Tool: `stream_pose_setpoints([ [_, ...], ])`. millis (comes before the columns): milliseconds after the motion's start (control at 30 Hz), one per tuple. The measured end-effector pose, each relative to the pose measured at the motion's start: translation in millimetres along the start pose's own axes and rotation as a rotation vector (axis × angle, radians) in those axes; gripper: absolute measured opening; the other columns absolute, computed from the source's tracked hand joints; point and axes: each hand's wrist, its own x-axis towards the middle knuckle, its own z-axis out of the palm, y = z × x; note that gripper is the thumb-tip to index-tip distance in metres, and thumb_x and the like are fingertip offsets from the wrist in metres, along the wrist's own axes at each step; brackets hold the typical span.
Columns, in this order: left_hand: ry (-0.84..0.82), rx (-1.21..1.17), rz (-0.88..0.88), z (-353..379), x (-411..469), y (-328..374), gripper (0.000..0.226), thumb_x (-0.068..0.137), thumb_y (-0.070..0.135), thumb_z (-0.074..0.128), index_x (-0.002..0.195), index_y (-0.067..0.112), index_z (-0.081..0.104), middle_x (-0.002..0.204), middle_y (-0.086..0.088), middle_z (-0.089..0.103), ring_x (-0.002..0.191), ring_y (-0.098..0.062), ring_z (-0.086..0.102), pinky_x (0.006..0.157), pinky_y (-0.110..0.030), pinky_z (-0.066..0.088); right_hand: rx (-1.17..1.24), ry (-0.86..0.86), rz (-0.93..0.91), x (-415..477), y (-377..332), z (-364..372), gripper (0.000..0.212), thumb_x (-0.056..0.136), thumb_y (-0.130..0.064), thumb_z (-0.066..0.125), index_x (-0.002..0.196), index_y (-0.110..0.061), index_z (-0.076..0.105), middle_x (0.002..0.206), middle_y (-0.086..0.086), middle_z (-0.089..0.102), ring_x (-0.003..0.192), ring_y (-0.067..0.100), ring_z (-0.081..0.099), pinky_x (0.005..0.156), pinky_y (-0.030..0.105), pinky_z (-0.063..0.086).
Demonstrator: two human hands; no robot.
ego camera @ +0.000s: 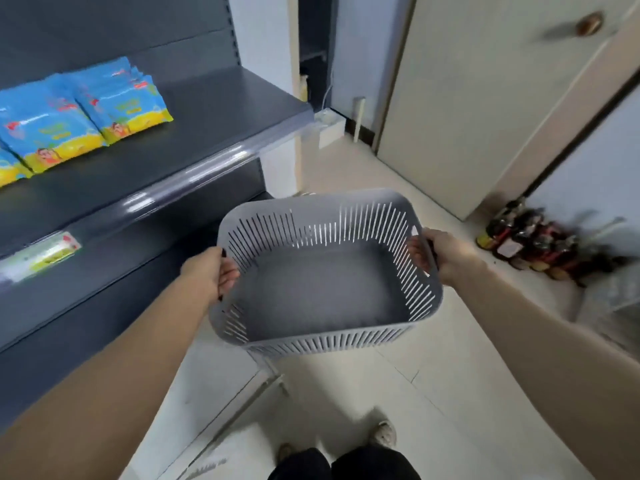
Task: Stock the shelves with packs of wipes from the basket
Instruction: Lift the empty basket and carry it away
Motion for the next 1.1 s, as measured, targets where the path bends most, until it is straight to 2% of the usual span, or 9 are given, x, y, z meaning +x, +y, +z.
stream_pose_setpoints([
  [133, -0.086, 0.083, 0.004, 98, -23, 12, 0.028, 0.094, 0.025, 0.045, 0.073, 0.009, 0.054, 0.069, -0.004, 0.056, 0.059, -0.012, 0.052, 0.059, -0.024, 0.043, 0.047, 0.130, -0.043, -3, -26, -90, 0.034, 0.097, -0.022, 0.044, 0.071, -0.004, 0.056, 0.043, 0.002, 0.057, 0.033, 0.007, 0.051, 0.035, 0.014, 0.043],
  [333, -0.235, 0.202, 0.044, 235, -65, 15, 0.032, 0.098, 0.023, 0.039, 0.068, 0.013, 0.044, 0.063, -0.001, 0.043, 0.054, -0.010, 0.039, 0.052, -0.019, 0.030, 0.158, 0.247, -0.091, -8, -60, -208, 0.035, 0.099, -0.024, 0.042, 0.072, -0.004, 0.054, 0.053, 0.004, 0.055, 0.033, 0.008, 0.049, 0.033, 0.014, 0.040],
  [400, -0.276, 0.225, 0.041, 271, -74, 14, 0.033, 0.097, 0.024, 0.039, 0.066, 0.013, 0.043, 0.058, -0.001, 0.046, 0.053, -0.009, 0.040, 0.049, -0.016, 0.032, 0.185, 0.276, -0.110, -10, -67, -238, 0.034, 0.099, -0.022, 0.041, 0.072, -0.006, 0.054, 0.056, 0.004, 0.054, 0.033, 0.008, 0.048, 0.032, 0.014, 0.039],
  [533, -0.334, 0.339, 0.065, 334, -86, 13, 0.032, 0.096, 0.026, 0.041, 0.068, 0.013, 0.047, 0.029, 0.005, 0.049, 0.036, -0.008, 0.052, 0.056, -0.020, 0.039, 0.266, 0.356, -0.130, -17, -76, -289, 0.030, 0.098, -0.022, 0.041, 0.074, -0.009, 0.054, 0.054, 0.003, 0.055, 0.032, 0.007, 0.048, 0.032, 0.013, 0.038],
  [700, -0.436, 0.440, 0.089, 415, -93, 12, 0.029, 0.094, 0.026, 0.040, 0.069, 0.014, 0.048, 0.029, 0.006, 0.050, 0.023, -0.004, 0.047, 0.056, -0.022, 0.038, 0.365, 0.460, -0.150, -24, -90, -340, 0.032, 0.098, -0.020, 0.041, 0.072, -0.007, 0.053, 0.040, 0.000, 0.054, 0.030, 0.006, 0.047, 0.031, 0.012, 0.038],
  [833, -0.527, 0.504, 0.095, 478, -102, 11, 0.031, 0.094, 0.026, 0.040, 0.067, 0.013, 0.048, 0.029, 0.005, 0.050, 0.023, -0.005, 0.048, 0.057, -0.023, 0.038, 0.414, 0.545, -0.161, -29, -104, -377, 0.036, 0.099, -0.022, 0.039, 0.069, -0.006, 0.051, 0.040, 0.001, 0.053, 0.029, 0.007, 0.045, 0.031, 0.012, 0.037],
  [967, -0.603, 0.553, 0.121, 542, -119, 9, 0.028, 0.092, 0.024, 0.041, 0.067, 0.013, 0.048, 0.030, 0.006, 0.051, 0.025, -0.005, 0.049, 0.057, -0.023, 0.038, 0.473, 0.626, -0.186, -33, -118, -416, 0.038, 0.099, -0.024, 0.039, 0.070, -0.005, 0.052, 0.055, 0.004, 0.052, 0.032, 0.007, 0.045, 0.032, 0.013, 0.038],
  [1033, -0.628, 0.566, 0.126, 574, -129, 4, 0.027, 0.092, 0.024, 0.043, 0.068, 0.013, 0.050, 0.036, 0.003, 0.055, 0.035, -0.008, 0.054, 0.058, -0.023, 0.040, 0.500, 0.648, -0.188, -34, -124, -440, 0.034, 0.099, -0.024, 0.040, 0.073, -0.006, 0.053, 0.063, 0.004, 0.051, 0.037, 0.008, 0.046, 0.033, 0.014, 0.039],
  [1100, -0.637, 0.566, 0.126, 606, -139, -3, 0.028, 0.094, 0.026, 0.044, 0.071, 0.012, 0.051, 0.055, -0.001, 0.059, 0.051, -0.011, 0.054, 0.060, -0.024, 0.041, 0.532, 0.685, -0.175, -36, -130, -465, 0.030, 0.098, -0.025, 0.043, 0.077, -0.007, 0.054, 0.066, 0.004, 0.053, 0.045, 0.009, 0.048, 0.034, 0.015, 0.040],
])
